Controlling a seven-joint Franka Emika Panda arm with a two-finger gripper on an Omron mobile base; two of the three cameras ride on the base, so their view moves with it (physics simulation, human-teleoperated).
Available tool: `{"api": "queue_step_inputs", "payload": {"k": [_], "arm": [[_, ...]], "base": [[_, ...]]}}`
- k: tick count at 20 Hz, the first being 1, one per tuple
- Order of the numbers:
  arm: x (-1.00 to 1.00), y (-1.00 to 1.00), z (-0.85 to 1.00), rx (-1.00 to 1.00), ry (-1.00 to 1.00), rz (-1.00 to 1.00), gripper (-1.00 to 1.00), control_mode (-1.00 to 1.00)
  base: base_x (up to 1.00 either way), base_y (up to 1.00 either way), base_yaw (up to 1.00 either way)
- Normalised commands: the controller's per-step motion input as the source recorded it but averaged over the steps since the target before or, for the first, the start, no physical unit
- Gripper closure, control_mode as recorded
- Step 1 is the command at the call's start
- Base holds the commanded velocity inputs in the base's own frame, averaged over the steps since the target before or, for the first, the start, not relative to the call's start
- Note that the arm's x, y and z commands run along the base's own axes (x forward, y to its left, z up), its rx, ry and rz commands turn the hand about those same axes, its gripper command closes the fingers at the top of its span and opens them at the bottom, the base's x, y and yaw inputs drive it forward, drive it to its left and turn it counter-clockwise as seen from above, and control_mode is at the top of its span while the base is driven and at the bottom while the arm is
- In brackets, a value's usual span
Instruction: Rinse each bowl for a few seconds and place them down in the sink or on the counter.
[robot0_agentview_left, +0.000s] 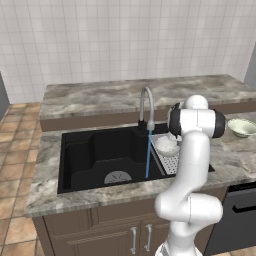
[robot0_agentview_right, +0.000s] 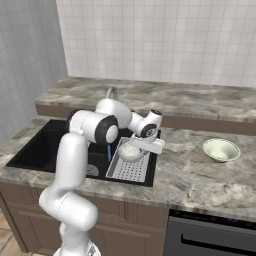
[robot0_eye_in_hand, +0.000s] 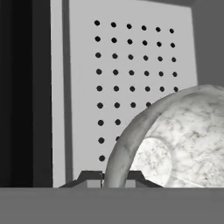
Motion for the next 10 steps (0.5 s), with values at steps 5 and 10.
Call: {"api": "queue_step_inputs", "payload": {"k": [5, 10], "arm": [[-0.17, -0.21, -0.5, 0.09, -0.11, 0.17, -1.0, -1.0], [-0.13, -0.41, -0.21, 0.09, -0.09, 0.16, -1.0, -1.0]], "base": [[0.0, 0.0, 0.0], [0.0, 0.0, 0.0]]}}
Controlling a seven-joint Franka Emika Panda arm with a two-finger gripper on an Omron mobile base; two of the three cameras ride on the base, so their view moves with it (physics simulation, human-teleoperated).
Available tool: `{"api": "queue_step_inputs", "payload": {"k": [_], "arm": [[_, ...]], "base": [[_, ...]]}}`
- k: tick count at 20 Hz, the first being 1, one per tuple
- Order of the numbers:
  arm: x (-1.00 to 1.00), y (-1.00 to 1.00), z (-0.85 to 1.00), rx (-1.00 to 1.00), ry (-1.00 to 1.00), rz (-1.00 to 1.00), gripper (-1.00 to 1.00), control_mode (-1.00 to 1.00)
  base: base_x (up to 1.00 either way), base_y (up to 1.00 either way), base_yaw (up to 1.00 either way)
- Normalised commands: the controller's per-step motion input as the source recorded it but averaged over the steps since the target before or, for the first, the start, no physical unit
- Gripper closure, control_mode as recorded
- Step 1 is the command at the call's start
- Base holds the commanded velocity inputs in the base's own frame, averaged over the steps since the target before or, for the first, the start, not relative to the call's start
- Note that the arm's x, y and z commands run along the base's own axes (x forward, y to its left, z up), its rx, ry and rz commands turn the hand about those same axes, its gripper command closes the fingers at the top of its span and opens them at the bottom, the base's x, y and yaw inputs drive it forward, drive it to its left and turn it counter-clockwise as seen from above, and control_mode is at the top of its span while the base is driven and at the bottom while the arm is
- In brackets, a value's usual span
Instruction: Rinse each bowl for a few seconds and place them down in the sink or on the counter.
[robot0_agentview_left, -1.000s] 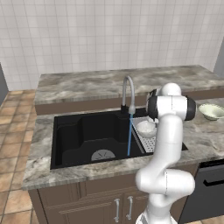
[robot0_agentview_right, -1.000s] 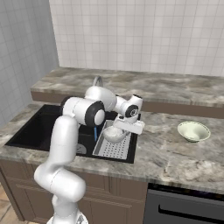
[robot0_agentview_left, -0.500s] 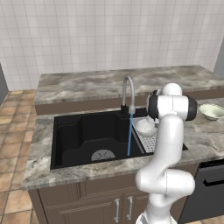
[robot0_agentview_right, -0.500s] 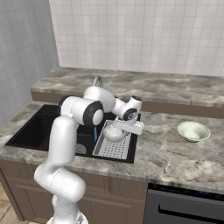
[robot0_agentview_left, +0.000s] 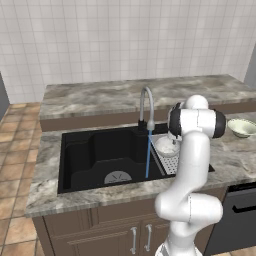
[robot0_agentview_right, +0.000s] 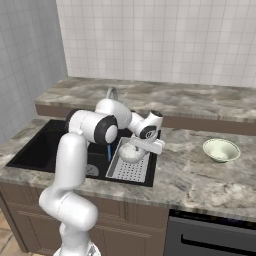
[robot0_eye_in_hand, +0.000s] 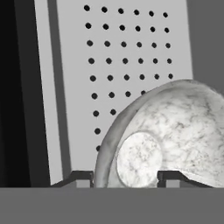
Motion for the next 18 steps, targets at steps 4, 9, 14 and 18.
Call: {"api": "queue_step_inputs", "payload": {"k": [4, 9, 14, 18], "arm": [[-0.05, -0.43, 0.04, 0.1, -0.09, 0.12, -1.0, -1.0], [-0.17, -0.45, 0.27, 0.03, -0.15, 0.1, -1.0, -1.0], [-0.23, -0.51, 0.31, 0.0, -0.15, 0.06, -1.0, -1.0], [-0.22, -0.57, 0.24, -0.04, -0.1, 0.01, -1.0, -1.0]], "base": [[0.0, 0.0, 0.0], [0.0, 0.0, 0.0], [0.0, 0.0, 0.0], [0.0, 0.0, 0.0]]}}
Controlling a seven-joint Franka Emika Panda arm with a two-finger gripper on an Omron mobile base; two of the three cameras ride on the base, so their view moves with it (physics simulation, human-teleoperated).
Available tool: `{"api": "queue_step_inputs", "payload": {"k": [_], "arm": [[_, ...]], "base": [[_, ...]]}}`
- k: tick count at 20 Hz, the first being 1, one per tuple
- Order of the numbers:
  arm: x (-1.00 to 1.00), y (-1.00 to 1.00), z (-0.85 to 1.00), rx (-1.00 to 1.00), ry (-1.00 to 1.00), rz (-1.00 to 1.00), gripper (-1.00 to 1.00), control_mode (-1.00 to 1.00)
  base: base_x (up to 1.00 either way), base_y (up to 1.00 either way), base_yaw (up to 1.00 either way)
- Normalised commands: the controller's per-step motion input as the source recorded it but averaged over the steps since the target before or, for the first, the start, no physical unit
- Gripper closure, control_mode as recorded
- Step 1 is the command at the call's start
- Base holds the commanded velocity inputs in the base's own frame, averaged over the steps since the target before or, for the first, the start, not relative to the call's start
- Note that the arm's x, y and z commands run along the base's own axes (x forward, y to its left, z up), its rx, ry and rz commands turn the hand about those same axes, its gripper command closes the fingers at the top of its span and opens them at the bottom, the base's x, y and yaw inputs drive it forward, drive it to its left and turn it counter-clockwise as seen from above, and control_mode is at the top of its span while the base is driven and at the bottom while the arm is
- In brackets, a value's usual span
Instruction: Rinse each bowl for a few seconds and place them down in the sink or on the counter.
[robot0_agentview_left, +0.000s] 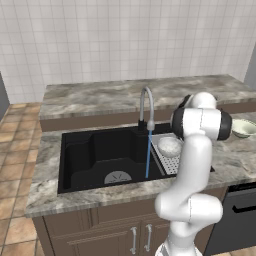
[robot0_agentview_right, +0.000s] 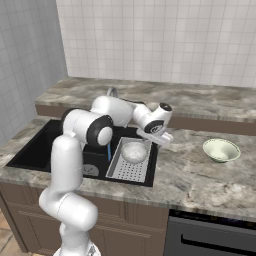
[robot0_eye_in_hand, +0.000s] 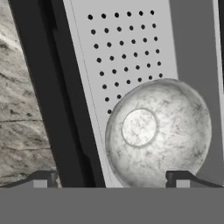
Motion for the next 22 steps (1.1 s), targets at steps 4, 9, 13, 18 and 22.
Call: {"api": "queue_step_inputs", "payload": {"k": [4, 9, 13, 18, 22], "arm": [[-0.25, -0.44, 0.17, -0.01, -0.04, -0.1, -1.0, -1.0], [-0.28, -0.25, 0.12, 0.0, -0.01, -0.26, -1.0, -1.0], [-0.21, 0.0, 0.21, -0.03, -0.02, -0.32, -1.0, -1.0], [-0.09, 0.0, 0.34, -0.05, -0.02, -0.36, -1.0, -1.0], [-0.16, -0.04, 0.3, -0.01, -0.01, -0.36, -1.0, -1.0]], "base": [[0.0, 0.0, 0.0], [0.0, 0.0, 0.0], [0.0, 0.0, 0.0], [0.0, 0.0, 0.0], [0.0, 0.0, 0.0]]}}
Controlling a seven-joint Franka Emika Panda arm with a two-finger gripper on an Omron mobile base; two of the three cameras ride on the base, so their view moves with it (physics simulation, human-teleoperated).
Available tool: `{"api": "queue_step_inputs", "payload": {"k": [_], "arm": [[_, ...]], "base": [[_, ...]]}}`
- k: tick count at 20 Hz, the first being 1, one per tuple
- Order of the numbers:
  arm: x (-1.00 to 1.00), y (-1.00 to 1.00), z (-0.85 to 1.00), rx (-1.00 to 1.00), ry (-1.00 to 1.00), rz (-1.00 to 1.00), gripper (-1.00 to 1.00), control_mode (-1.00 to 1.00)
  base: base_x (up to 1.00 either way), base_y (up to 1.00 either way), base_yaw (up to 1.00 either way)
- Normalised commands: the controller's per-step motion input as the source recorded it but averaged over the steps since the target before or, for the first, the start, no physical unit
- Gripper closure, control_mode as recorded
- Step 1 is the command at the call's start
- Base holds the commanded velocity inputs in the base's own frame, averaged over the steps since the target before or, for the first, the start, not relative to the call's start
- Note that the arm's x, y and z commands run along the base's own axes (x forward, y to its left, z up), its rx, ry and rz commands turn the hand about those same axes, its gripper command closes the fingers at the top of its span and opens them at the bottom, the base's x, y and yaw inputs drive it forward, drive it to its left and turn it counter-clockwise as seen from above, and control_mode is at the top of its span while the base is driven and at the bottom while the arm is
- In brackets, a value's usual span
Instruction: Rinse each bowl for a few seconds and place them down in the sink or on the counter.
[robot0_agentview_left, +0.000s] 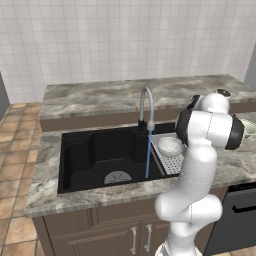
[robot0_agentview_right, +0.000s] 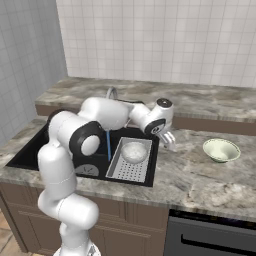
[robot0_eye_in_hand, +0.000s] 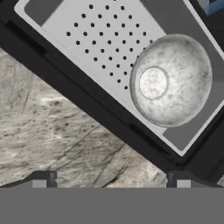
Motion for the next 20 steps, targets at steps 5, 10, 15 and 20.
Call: {"api": "queue_step_inputs", "payload": {"k": [5, 10, 15, 20], "arm": [[-0.18, -0.05, 0.21, 0.0, -0.04, -0.38, -1.0, -1.0], [-0.09, 0.0, 0.11, -0.02, -0.09, -0.39, -1.0, -1.0], [-0.06, 0.0, 0.09, -0.02, -0.13, -0.37, -1.0, -1.0], [-0.13, -0.02, 0.11, -0.01, -0.19, -0.31, -1.0, -1.0]], "base": [[0.0, 0.0, 0.0], [0.0, 0.0, 0.0], [0.0, 0.0, 0.0], [0.0, 0.0, 0.0]]}}
